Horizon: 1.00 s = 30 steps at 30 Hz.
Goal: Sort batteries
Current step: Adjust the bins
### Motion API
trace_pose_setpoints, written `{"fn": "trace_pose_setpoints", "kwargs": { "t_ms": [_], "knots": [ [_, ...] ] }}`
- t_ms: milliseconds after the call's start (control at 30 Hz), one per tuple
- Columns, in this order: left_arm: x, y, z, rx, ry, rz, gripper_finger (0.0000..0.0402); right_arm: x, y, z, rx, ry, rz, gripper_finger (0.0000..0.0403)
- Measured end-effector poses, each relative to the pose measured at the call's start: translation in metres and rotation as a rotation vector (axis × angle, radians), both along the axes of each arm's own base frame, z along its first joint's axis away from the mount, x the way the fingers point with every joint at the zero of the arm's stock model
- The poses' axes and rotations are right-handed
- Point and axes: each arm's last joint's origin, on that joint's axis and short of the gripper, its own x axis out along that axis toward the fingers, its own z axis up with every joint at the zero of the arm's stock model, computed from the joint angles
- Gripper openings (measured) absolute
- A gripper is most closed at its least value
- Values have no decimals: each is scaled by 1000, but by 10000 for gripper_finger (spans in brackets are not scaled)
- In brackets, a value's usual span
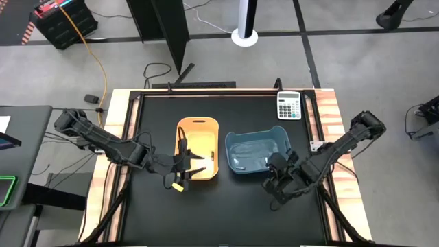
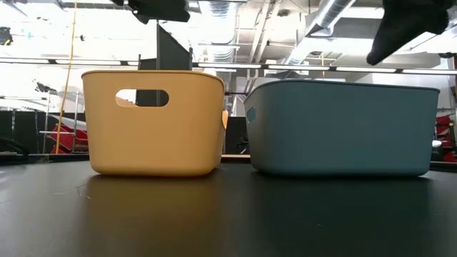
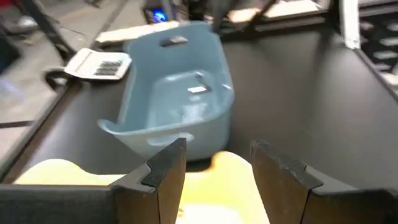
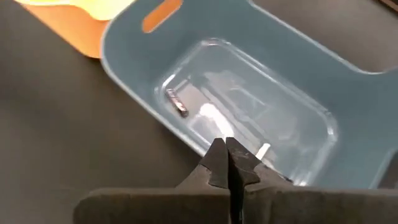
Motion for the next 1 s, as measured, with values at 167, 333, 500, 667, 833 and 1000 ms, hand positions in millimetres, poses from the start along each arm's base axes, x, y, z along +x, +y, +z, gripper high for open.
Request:
{"fn": "trace_pose_setpoints", "kwargs": {
  "t_ms": [167,333,500,667,833,1000],
  "knots": [
    [13,29,11,51,-37,15,173,6,1,-3,13,-44,17,5],
    [22,74,15,-7,10,-41,173,7,12,0,2,-90,93,4],
    [27,109,12,-56,17,-95,173,-4,30,0,28,-92,172,2],
    [48,132,-10,-118,38,-135,173,-19,51,-4,119,-84,195,2],
    [83,139,-33,-136,116,-153,173,-32,67,-17,170,-54,129,2],
    [109,149,-31,-122,104,-135,173,-46,85,-33,218,-16,66,1]
  ]
}}
